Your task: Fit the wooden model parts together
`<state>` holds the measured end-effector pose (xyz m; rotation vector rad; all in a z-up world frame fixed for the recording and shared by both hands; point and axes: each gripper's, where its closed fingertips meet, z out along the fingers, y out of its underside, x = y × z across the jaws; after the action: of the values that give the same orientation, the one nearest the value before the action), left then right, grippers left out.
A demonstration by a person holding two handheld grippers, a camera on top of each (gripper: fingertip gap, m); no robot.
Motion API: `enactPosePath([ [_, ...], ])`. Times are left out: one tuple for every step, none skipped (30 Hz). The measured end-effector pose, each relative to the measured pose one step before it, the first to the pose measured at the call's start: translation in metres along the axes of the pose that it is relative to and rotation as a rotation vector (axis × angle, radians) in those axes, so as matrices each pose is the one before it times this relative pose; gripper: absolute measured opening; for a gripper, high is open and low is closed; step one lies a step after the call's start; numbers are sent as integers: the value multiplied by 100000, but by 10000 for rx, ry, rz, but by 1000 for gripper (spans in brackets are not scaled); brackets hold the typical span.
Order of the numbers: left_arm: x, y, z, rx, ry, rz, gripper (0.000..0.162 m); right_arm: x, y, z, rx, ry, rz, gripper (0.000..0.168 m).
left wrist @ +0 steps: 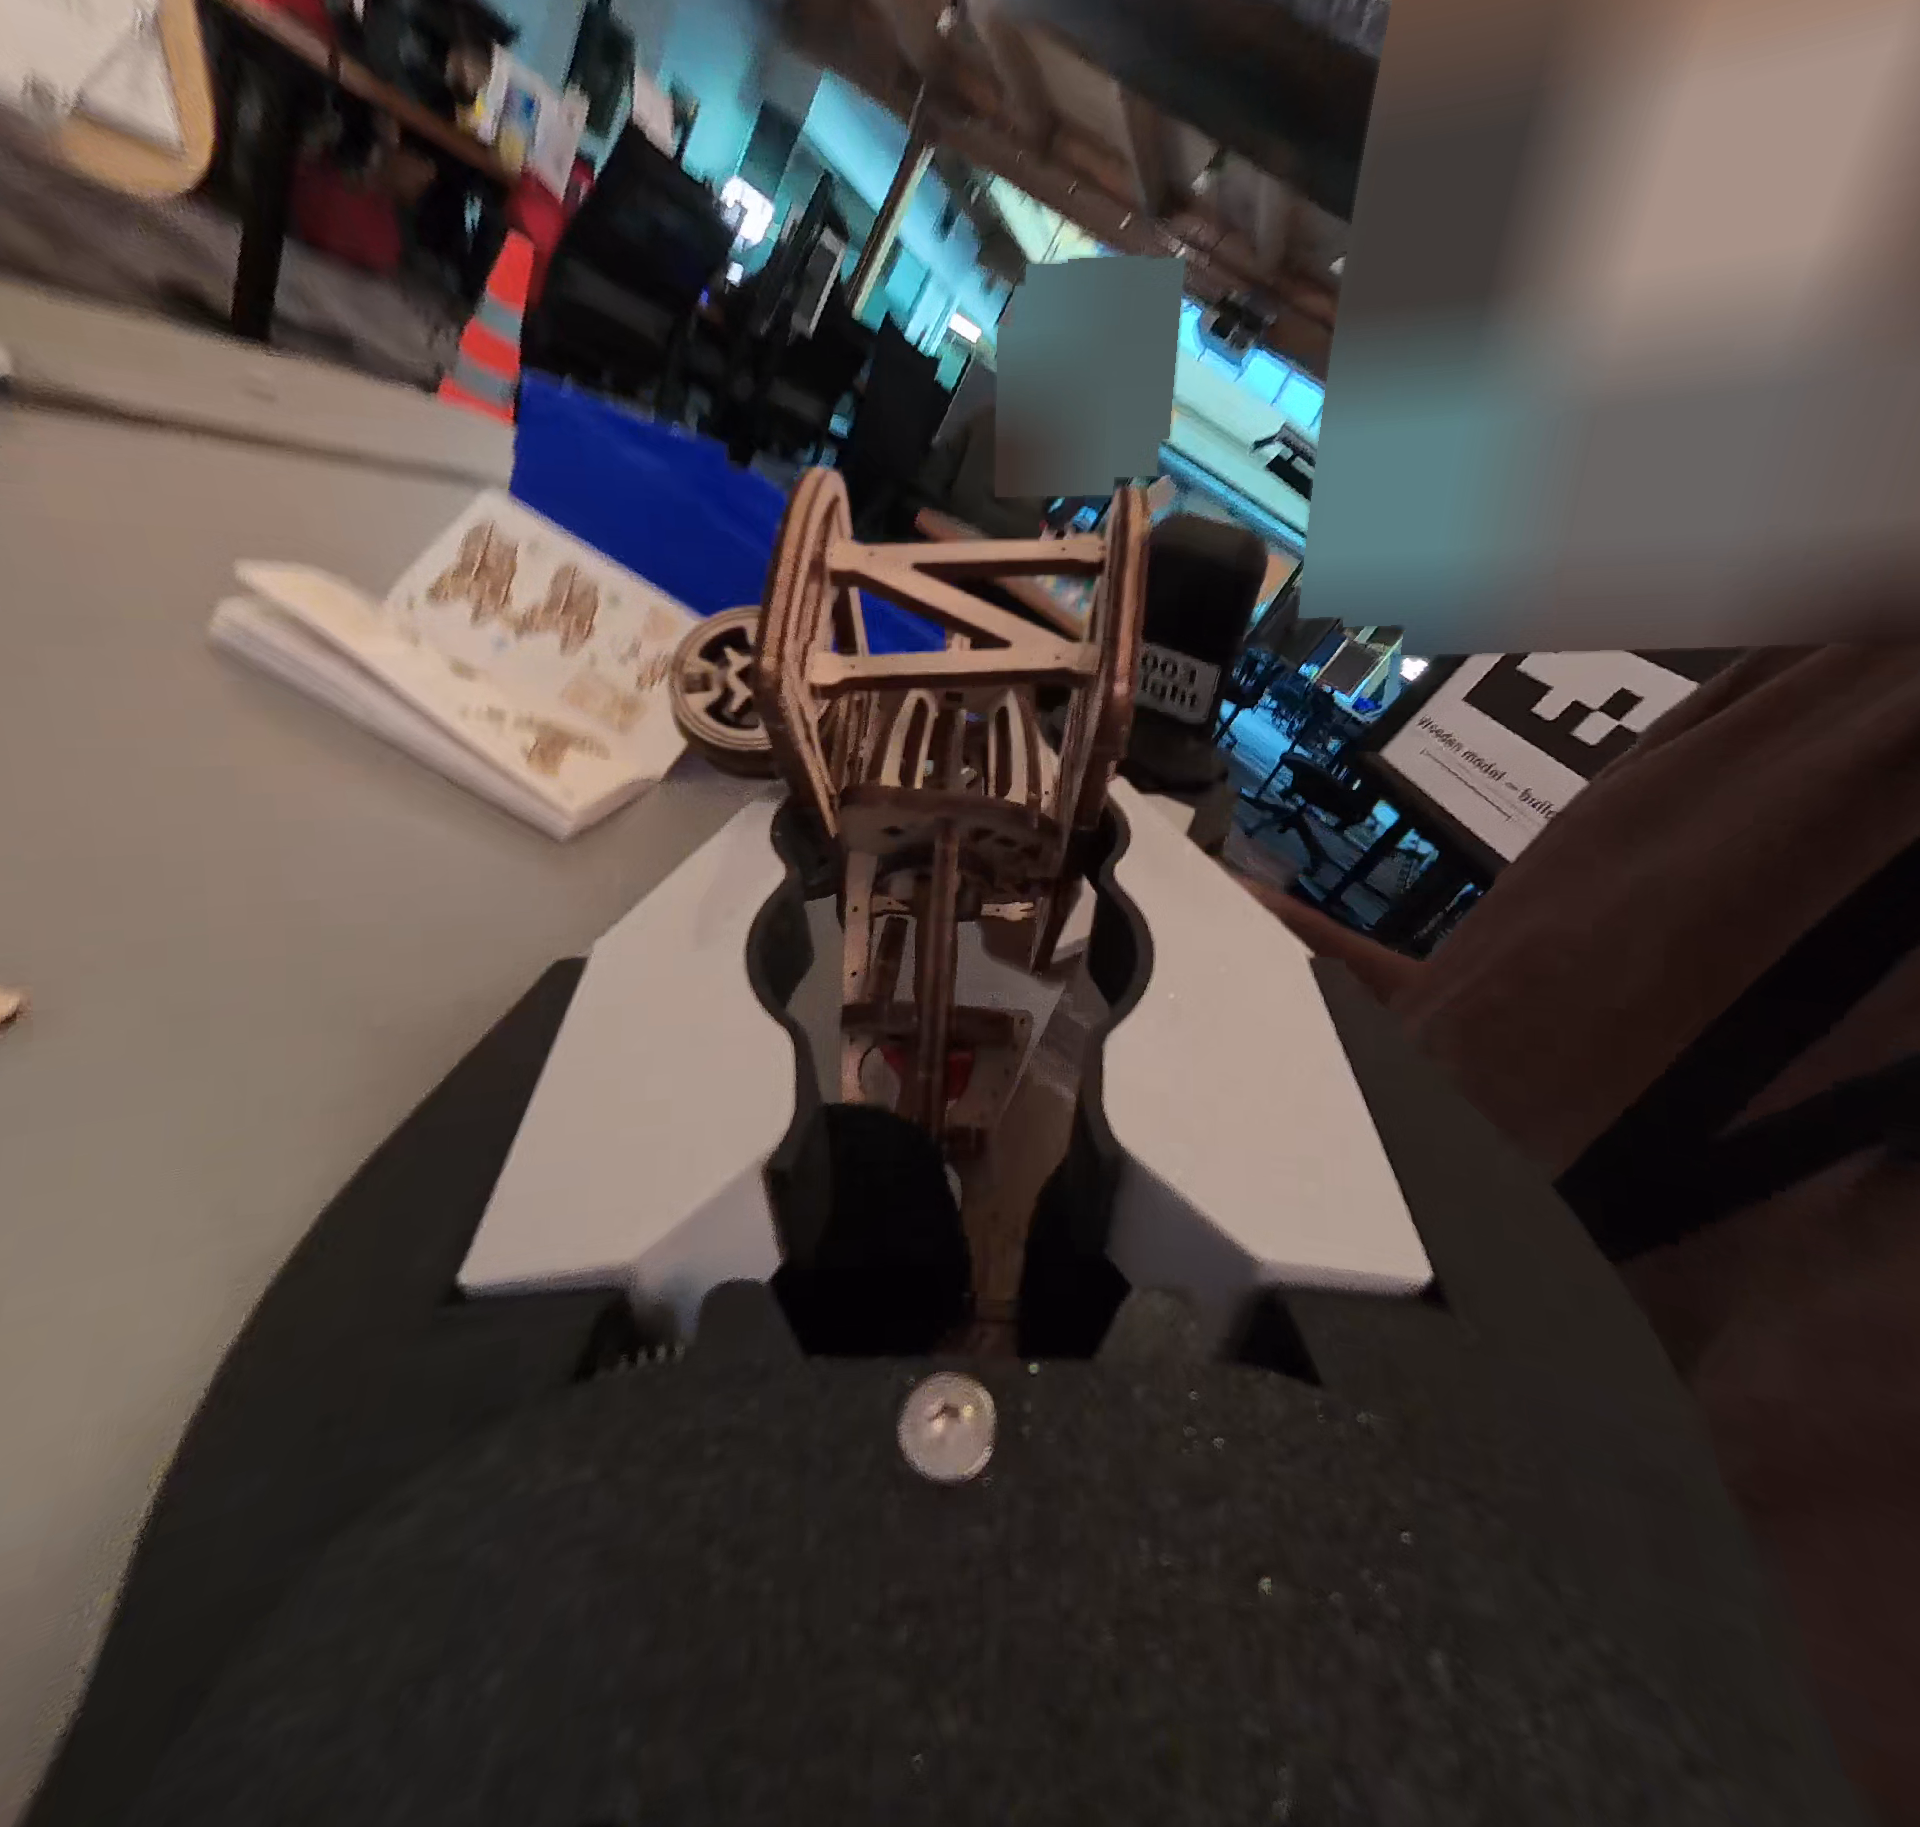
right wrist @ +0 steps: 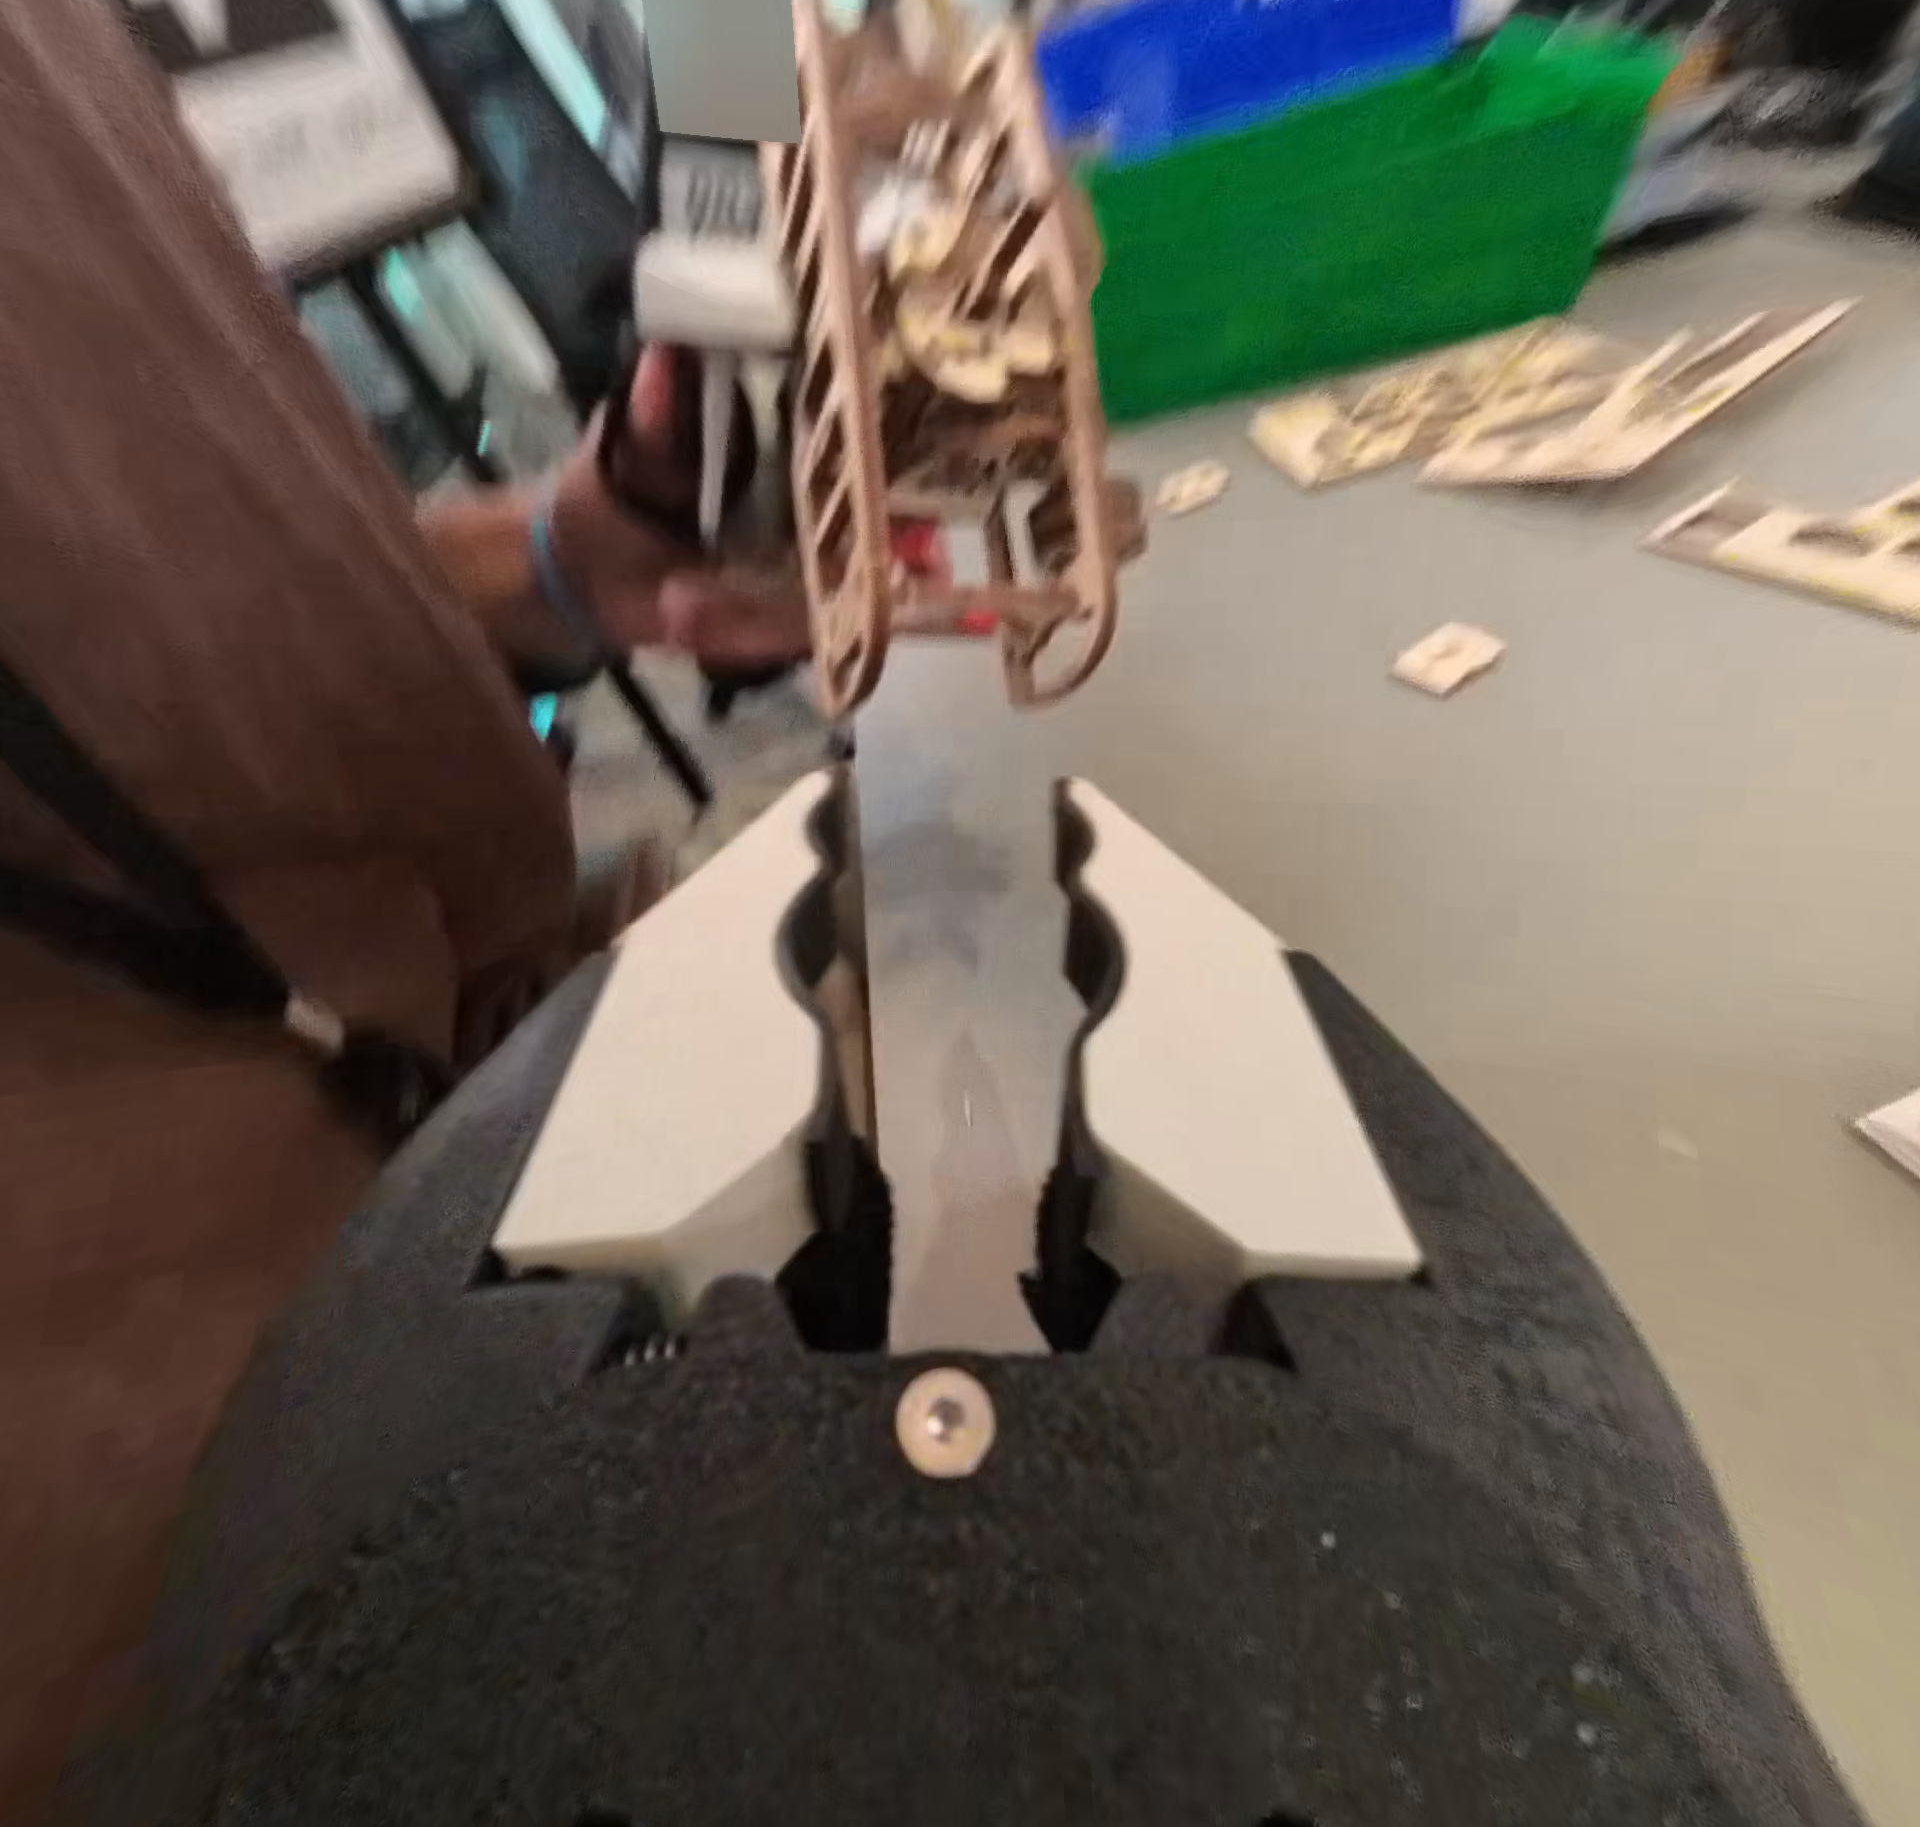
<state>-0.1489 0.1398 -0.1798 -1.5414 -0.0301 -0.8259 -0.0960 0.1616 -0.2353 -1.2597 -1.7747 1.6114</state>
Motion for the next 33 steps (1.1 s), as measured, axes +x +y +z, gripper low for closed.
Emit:
enactPosePath([
  [671, -335, 54, 268, 153, 248, 48, -280, -1425, 267, 984, 399, 164, 59],
  [673, -113, 89, 121, 197, 226, 48, -388, -1163, 307, 941, 240, 193, 73],
  [786, 132, 124, -51, 339, 133, 48, -168, -908, 330, 803, 260, 209, 83],
  [605, 5, 166, 17, 244, -13, 48, -434, -673, 333, 623, -3, 224, 88],
  [602, -134, 178, 154, 288, -84, 48, -1107, -383, 438, 364, -482, 181, 87],
  [469, -148, 205, 199, 211, -109, 48, -1115, -37, 516, 47, -485, 90, 79],
  [135, -149, 162, 241, -45, -14, 48, -362, 51, 384, -71, 50, -59, 81],
  [338, -26, 117, 177, 111, 161, 48, 94, -233, -34, 101, 347, -188, 78],
  [558, 46, 122, 94, 235, 89, 48, 170, -351, -404, 159, 259, -110, 64],
  [220, 343, 181, -196, 5, 15, 49, -113, -325, -481, 150, -68, -57, 62],
  [118, 404, 174, -265, -35, -3, 49, -46, 101, -371, -155, -83, 43, 61],
  [46, 517, 127, -317, -35, 119, 49, 8, 245, -353, -284, -57, -26, 61],
  [7, 646, 154, -422, -25, 157, 49, 51, 180, -406, -298, -44, -151, 61],
  [-72, 692, 162, -459, -75, 138, 53, 209, 179, -457, -324, 23, -208, 61],
  [-241, 632, 106, -433, -181, 106, 59, 420, 227, -537, -381, 93, -231, 61],
  [-264, 568, 31, -398, -180, 150, 66, 544, 198, -596, -391, 91, -203, 61],
  [-313, 471, -62, -349, -206, 178, 68, 507, 159, -621, -373, 30, -161, 60],
  [-312, 399, -66, -308, -203, 154, 74, 423, 251, -587, -432, -32, -214, 60],
  [-285, 352, -32, -370, -154, 200, 81, 488, 404, -496, -558, 23, -324, 60],
  [-299, 280, -24, -461, -131, 225, 83, 557, 405, -397, -564, 112, -362, 55],
  [-282, 62, -9, -415, -126, 248, 86, 311, 429, -252, -601, -25, -359, 61],
  [-163, -70, -23, -405, -65, 294, 88, 84, 445, -115, -672, -126, -345, 59],
  [-109, -83, 31, -432, -43, 345, 88, 55, 250, -19, -582, -90, -333, 59],
  [-49, -133, 155, -418, -44, 444, 90, -84, 97, 59, -468, -120, -355, 59],
  [14, -132, 287, -424, -29, 490, 90, -165, -25, 93, -385, -153, -332, 59],
  [101, -9, 424, -493, 51, 474, 91, -159, -137, 141, -280, -140, -267, 59],
  [-5, 97, 462, -513, 7, 407, 91, -120, -120, 159, -259, -103, -245, 59],
  [-24, 146, 422, -434, 19, 298, 91, -197, -54, 162, -283, -122, -257, 59],
  [182, 216, 407, -369, 190, 159, 91, -158, -74, 160, -247, -71, -237, 59],
  [318, 85, 339, -201, 277, -11, 89, -138, -64, 138, -227, -35, -222, 59],
  [428, -50, 274, -35, 328, -76, 82, -150, 7, 142, -248, -31, -200, 59],
  [435, 72, 275, -52, 317, -60, 74, -101, -4, 111, -228, 3, -177, 59],
  [30, 232, 277, -117, 33, -9, 63, -32, -124, 30, -84, 40, -106, 59],
])
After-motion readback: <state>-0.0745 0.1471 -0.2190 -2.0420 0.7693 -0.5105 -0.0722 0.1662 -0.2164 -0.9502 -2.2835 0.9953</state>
